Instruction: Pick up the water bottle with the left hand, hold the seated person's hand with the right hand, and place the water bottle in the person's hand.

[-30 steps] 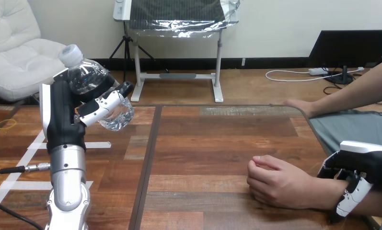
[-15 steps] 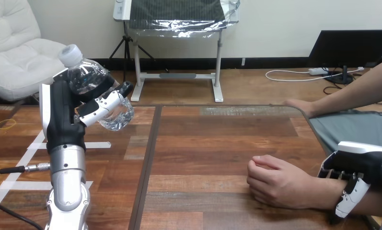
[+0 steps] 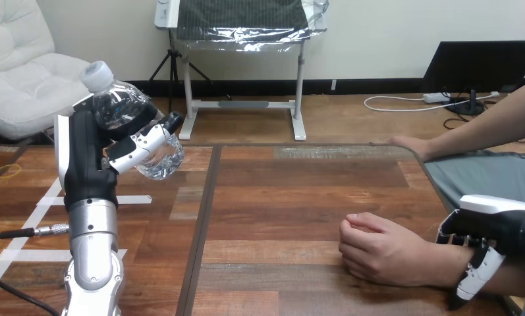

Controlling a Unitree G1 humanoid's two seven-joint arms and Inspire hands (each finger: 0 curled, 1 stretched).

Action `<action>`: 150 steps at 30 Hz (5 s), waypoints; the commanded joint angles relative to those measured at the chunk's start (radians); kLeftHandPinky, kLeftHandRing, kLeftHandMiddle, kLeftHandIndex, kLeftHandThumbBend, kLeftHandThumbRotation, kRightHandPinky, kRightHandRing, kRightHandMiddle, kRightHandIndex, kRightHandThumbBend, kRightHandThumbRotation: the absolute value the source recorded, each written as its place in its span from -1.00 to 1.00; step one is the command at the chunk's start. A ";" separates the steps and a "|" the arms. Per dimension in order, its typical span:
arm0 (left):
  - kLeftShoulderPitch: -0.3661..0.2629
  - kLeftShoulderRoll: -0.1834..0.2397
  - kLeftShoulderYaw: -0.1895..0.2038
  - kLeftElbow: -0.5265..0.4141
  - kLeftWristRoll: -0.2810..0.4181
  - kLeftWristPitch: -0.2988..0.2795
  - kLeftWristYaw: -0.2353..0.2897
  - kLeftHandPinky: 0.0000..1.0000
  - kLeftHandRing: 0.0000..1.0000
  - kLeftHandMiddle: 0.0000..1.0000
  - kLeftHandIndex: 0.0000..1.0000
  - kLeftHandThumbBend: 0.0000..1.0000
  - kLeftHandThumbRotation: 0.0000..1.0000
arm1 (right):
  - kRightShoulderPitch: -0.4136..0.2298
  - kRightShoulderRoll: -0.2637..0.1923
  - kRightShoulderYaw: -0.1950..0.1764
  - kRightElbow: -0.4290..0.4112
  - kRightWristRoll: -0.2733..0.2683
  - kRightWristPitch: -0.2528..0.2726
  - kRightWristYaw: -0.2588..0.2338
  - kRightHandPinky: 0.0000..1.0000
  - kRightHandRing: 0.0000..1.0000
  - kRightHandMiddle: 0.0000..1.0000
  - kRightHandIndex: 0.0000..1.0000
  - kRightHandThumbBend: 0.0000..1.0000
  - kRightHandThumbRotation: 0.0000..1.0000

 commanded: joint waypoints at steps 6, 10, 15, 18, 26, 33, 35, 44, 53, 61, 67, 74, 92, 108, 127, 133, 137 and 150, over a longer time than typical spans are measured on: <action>-0.069 0.002 0.012 -0.070 -0.015 -0.016 0.001 -0.47 -0.38 -0.26 -0.18 0.14 -1.00 | 0.044 0.041 0.029 0.012 -0.044 -0.035 -0.093 -0.44 -0.30 -0.07 0.01 0.61 -0.26; -0.070 0.003 0.013 -0.070 -0.019 -0.014 -0.004 -0.47 -0.39 -0.26 -0.18 0.14 -1.00 | 0.045 0.050 0.026 0.013 -0.042 -0.032 -0.097 -0.51 -0.36 -0.13 -0.05 0.60 -0.21; -0.069 0.007 0.013 -0.070 -0.019 -0.014 -0.007 -0.47 -0.39 -0.27 -0.18 0.14 -1.00 | 0.047 0.058 0.018 0.016 -0.023 -0.041 -0.095 -0.58 -0.44 -0.22 -0.15 0.64 -0.23; -0.069 0.008 0.013 -0.070 -0.017 -0.017 -0.008 -0.47 -0.39 -0.27 -0.18 0.14 -1.00 | 0.048 0.061 0.015 0.018 -0.010 -0.046 -0.089 -0.65 -0.51 -0.30 -0.25 0.69 -0.26; -0.069 0.008 0.014 -0.072 -0.016 -0.015 -0.007 -0.47 -0.39 -0.27 -0.18 0.14 -1.00 | 0.046 0.060 0.010 0.014 0.023 -0.044 -0.050 -0.66 -0.52 -0.35 -0.31 0.77 -0.23; -0.070 0.005 0.016 -0.074 -0.020 -0.011 -0.006 -0.47 -0.38 -0.26 -0.18 0.14 -1.00 | 0.050 0.057 -0.002 -0.003 0.051 -0.038 -0.024 -0.58 -0.45 -0.29 -0.26 0.78 -0.24; -0.070 0.003 0.016 -0.075 -0.022 -0.011 -0.006 -0.47 -0.38 -0.26 -0.18 0.14 -1.00 | 0.053 0.060 -0.012 -0.006 0.070 -0.040 -0.015 -0.54 -0.41 -0.25 -0.23 0.79 -0.26; -0.071 0.005 0.014 -0.074 -0.018 -0.014 -0.005 -0.47 -0.39 -0.27 -0.18 0.14 -1.00 | 0.059 0.053 -0.024 -0.020 0.093 -0.051 -0.003 -0.47 -0.34 -0.19 -0.17 0.84 -0.27; -0.071 0.005 0.013 -0.076 -0.015 -0.013 -0.004 -0.47 -0.39 -0.27 -0.18 0.15 -1.00 | 0.059 0.050 -0.031 -0.024 0.111 -0.054 0.015 -0.45 -0.33 -0.17 -0.14 0.91 -0.21; -0.072 0.004 0.013 -0.076 -0.018 -0.015 -0.004 -0.47 -0.39 -0.27 -0.18 0.14 -1.00 | 0.062 0.052 -0.043 -0.043 0.134 -0.030 0.055 -0.43 -0.31 -0.14 -0.09 0.93 -0.22; -0.072 0.002 0.014 -0.077 -0.021 -0.013 -0.005 -0.47 -0.39 -0.27 -0.18 0.15 -1.00 | 0.065 0.054 -0.054 -0.049 0.154 -0.028 0.073 -0.40 -0.28 -0.12 -0.04 0.93 -0.32; -0.071 0.003 0.014 -0.081 -0.022 -0.008 -0.007 -0.47 -0.39 -0.27 -0.19 0.15 -1.00 | 0.066 0.053 -0.062 -0.060 0.167 -0.017 0.093 -0.39 -0.26 -0.10 -0.02 0.92 -0.48; -0.070 0.006 0.012 -0.092 -0.020 0.006 -0.005 -0.47 -0.38 -0.26 -0.18 0.14 -1.00 | 0.086 0.035 -0.119 -0.147 0.238 0.031 0.146 -0.38 -0.24 -0.10 -0.01 0.87 -0.79; -0.079 0.005 0.010 -0.083 -0.021 0.003 -0.009 -0.48 -0.39 -0.27 -0.18 0.14 -1.00 | 0.094 0.014 -0.170 -0.218 0.260 0.069 0.152 -0.36 -0.22 -0.10 -0.01 0.84 -0.97; -0.090 -0.003 0.004 -0.077 -0.021 -0.006 -0.011 -0.49 -0.40 -0.27 -0.19 0.15 -1.00 | 0.072 0.000 -0.223 -0.236 0.276 0.049 0.132 -0.40 -0.26 -0.11 -0.04 0.89 -0.89; -0.090 -0.004 0.003 -0.077 -0.018 -0.007 -0.009 -0.49 -0.40 -0.27 -0.19 0.15 -1.00 | 0.074 -0.004 -0.240 -0.262 0.275 0.049 0.121 -0.44 -0.29 -0.14 -0.02 0.89 -0.92; -0.089 -0.003 0.002 -0.076 -0.011 -0.009 -0.006 -0.49 -0.41 -0.28 -0.19 0.15 -1.00 | 0.074 -0.005 -0.248 -0.272 0.275 0.047 0.115 -0.43 -0.29 -0.14 0.00 0.91 -0.95; -0.085 -0.008 0.002 -0.078 -0.011 -0.008 -0.007 -0.49 -0.40 -0.27 -0.19 0.15 -1.00 | 0.084 0.000 -0.238 -0.279 0.242 0.018 0.079 -0.41 -0.26 -0.11 0.05 1.00 -0.93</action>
